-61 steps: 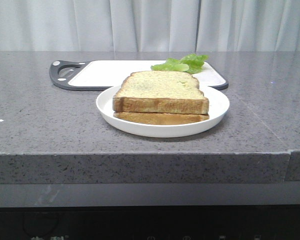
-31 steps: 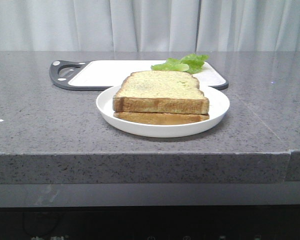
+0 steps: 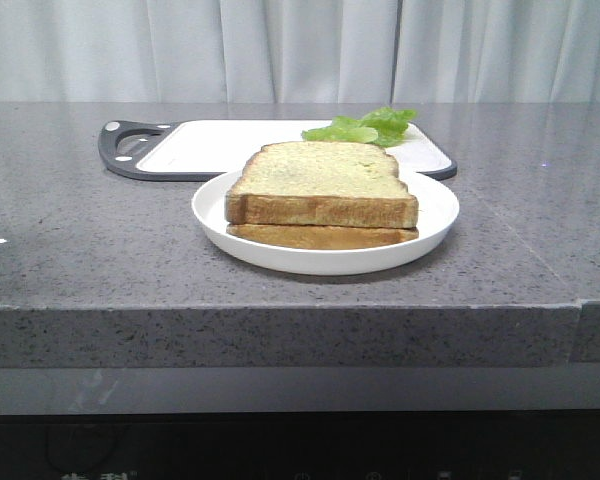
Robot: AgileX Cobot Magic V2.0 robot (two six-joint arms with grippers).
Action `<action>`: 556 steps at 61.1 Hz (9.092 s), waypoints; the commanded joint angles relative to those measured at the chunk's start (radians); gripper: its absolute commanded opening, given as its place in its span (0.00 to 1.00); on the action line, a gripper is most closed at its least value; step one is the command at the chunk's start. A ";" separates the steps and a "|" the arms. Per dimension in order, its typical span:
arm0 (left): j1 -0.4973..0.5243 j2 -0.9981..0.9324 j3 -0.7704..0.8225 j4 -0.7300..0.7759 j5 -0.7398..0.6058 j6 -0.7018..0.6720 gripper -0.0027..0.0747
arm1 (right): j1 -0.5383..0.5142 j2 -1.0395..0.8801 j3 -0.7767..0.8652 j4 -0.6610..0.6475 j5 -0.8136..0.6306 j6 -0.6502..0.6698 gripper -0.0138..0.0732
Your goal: Left arm grabs bread, right arm adds lettuce
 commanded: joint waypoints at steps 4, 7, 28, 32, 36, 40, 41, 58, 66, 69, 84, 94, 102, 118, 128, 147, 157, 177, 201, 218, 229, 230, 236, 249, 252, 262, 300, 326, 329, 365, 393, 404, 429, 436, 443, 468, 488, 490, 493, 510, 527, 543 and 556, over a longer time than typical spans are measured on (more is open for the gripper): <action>-0.109 0.104 -0.109 -0.053 -0.043 0.009 0.57 | -0.006 0.007 -0.037 -0.012 -0.076 -0.005 0.56; -0.144 0.141 -0.135 -0.055 -0.041 0.009 0.57 | -0.006 0.007 -0.037 -0.012 -0.076 -0.005 0.56; -0.266 0.434 -0.352 -0.155 0.050 0.009 0.57 | -0.006 0.007 -0.037 -0.012 -0.076 -0.005 0.56; -0.276 0.473 -0.380 -0.159 0.055 0.009 0.57 | -0.006 0.007 -0.037 -0.012 -0.076 -0.005 0.56; -0.276 0.513 -0.408 -0.173 0.067 0.009 0.57 | -0.006 0.007 -0.037 -0.012 -0.076 -0.005 0.56; -0.276 0.546 -0.426 -0.204 0.076 0.009 0.57 | -0.006 0.007 -0.037 -0.012 -0.076 -0.005 0.56; -0.276 0.553 -0.429 -0.209 0.076 0.009 0.57 | -0.006 0.007 -0.037 -0.012 -0.076 -0.005 0.56; -0.276 0.618 -0.441 -0.252 0.076 0.009 0.57 | -0.006 0.007 -0.037 -0.012 -0.076 -0.005 0.56; -0.276 0.623 -0.441 -0.252 0.078 0.009 0.43 | -0.006 0.007 -0.037 -0.012 -0.075 -0.005 0.56; -0.276 0.623 -0.441 -0.252 0.080 0.009 0.36 | -0.006 0.007 -0.037 -0.012 -0.075 -0.005 0.56; -0.276 0.623 -0.441 -0.252 0.089 0.009 0.08 | -0.006 0.007 -0.037 -0.012 -0.075 -0.005 0.56; -0.276 0.603 -0.441 -0.252 0.103 0.011 0.01 | -0.006 0.007 -0.037 -0.012 -0.075 -0.005 0.56; -0.271 0.545 -0.441 -0.240 0.124 0.013 0.01 | -0.006 0.007 -0.037 -0.012 -0.076 -0.005 0.56; -0.139 0.334 -0.432 -0.219 0.208 0.038 0.01 | -0.006 0.007 -0.037 0.002 -0.075 -0.005 0.56; -0.007 0.162 -0.349 -0.215 0.226 0.067 0.01 | -0.006 0.034 -0.066 0.067 -0.064 -0.005 0.56; 0.199 -0.146 -0.070 -0.173 0.212 0.091 0.01 | -0.006 0.273 -0.242 0.113 0.010 -0.008 0.56; 0.213 -0.231 -0.017 -0.141 0.207 0.091 0.01 | -0.006 0.439 -0.350 0.211 0.047 -0.088 0.53; 0.213 -0.252 -0.016 -0.141 0.228 0.091 0.01 | -0.006 0.764 -0.634 0.579 0.106 -0.368 0.52; 0.213 -0.252 -0.016 -0.144 0.226 0.091 0.01 | -0.006 1.122 -0.982 0.828 0.163 -0.504 0.65; 0.213 -0.252 -0.016 -0.144 0.226 0.091 0.01 | -0.006 1.322 -1.188 0.864 0.181 -0.504 0.65; 0.213 -0.252 -0.016 -0.144 0.226 0.091 0.01 | -0.006 1.402 -1.270 0.888 0.183 -0.504 0.65; 0.213 -0.252 -0.016 -0.144 0.226 0.091 0.01 | -0.006 1.407 -1.275 0.891 0.185 -0.504 0.65; 0.213 -0.252 -0.016 -0.144 0.226 0.091 0.01 | 0.000 1.436 -1.299 0.913 0.188 -0.504 0.65; 0.213 -0.252 -0.016 -0.144 0.225 0.091 0.01 | 0.039 1.472 -1.338 0.930 0.177 -0.506 0.63; 0.213 -0.252 -0.016 -0.144 0.225 0.091 0.01 | 0.049 1.480 -1.348 0.930 0.179 -0.506 0.59; 0.213 -0.252 -0.016 -0.144 0.225 0.091 0.01 | 0.070 1.490 -1.356 0.931 0.172 -0.506 0.38; 0.213 -0.250 -0.016 -0.144 0.225 0.091 0.01 | 0.063 1.203 -1.350 0.948 0.349 -0.506 0.02; 0.213 -0.250 -0.016 -0.144 0.225 0.091 0.01 | 0.063 0.782 -0.867 1.156 0.366 -0.728 0.02; 0.213 -0.250 -0.016 -0.144 0.225 0.091 0.01 | 0.063 0.751 -0.803 1.205 0.374 -0.765 0.02; 0.213 -0.250 -0.016 -0.144 0.225 0.091 0.01 | 0.186 0.780 -0.442 1.589 0.416 -1.022 0.02; 0.213 -0.250 -0.016 -0.144 0.225 0.091 0.01 | 0.181 0.913 -0.442 1.547 0.282 -1.022 0.03; 0.213 -0.250 -0.016 -0.144 0.225 0.091 0.01 | 0.181 0.913 -0.442 1.464 0.236 -1.022 0.21; 0.213 -0.250 -0.016 -0.144 0.225 0.091 0.01 | 0.152 0.812 -0.448 1.246 0.138 -1.008 0.64; 0.213 -0.250 -0.016 -0.144 0.225 0.091 0.01 | 0.135 0.727 -0.448 1.111 0.139 -0.947 0.64; 0.213 -0.250 -0.016 -0.144 0.225 0.091 0.01 | 0.134 0.613 -0.448 0.861 0.153 -0.777 0.64; 0.213 -0.250 -0.016 -0.144 0.225 0.091 0.01 | 0.134 0.284 -0.447 0.080 0.498 -0.123 0.64; 0.213 -0.250 -0.016 -0.145 0.188 0.091 0.01 | 0.134 0.059 -0.444 0.052 0.524 -0.107 0.64; 0.213 -0.250 -0.016 -0.145 0.188 0.091 0.01 | 0.134 0.049 -0.444 0.052 0.524 -0.107 0.64; 0.213 -0.250 -0.016 -0.151 0.177 0.091 0.01 | 0.134 0.042 -0.444 0.052 0.524 -0.107 0.64; 0.213 -0.214 -0.016 -0.371 0.112 0.202 0.01 | 0.134 0.042 -0.444 0.052 0.530 -0.107 0.64; 0.189 -0.003 -0.064 -0.816 0.233 0.572 0.01 | 0.134 0.042 -0.444 0.052 0.512 -0.107 0.64; 0.019 0.238 -0.189 -0.842 0.224 0.623 0.01 | 0.134 0.042 -0.444 0.052 0.500 -0.107 0.64; -0.074 0.418 -0.279 -0.885 0.252 0.623 0.01 | 0.134 0.044 -0.444 0.052 0.492 -0.107 0.64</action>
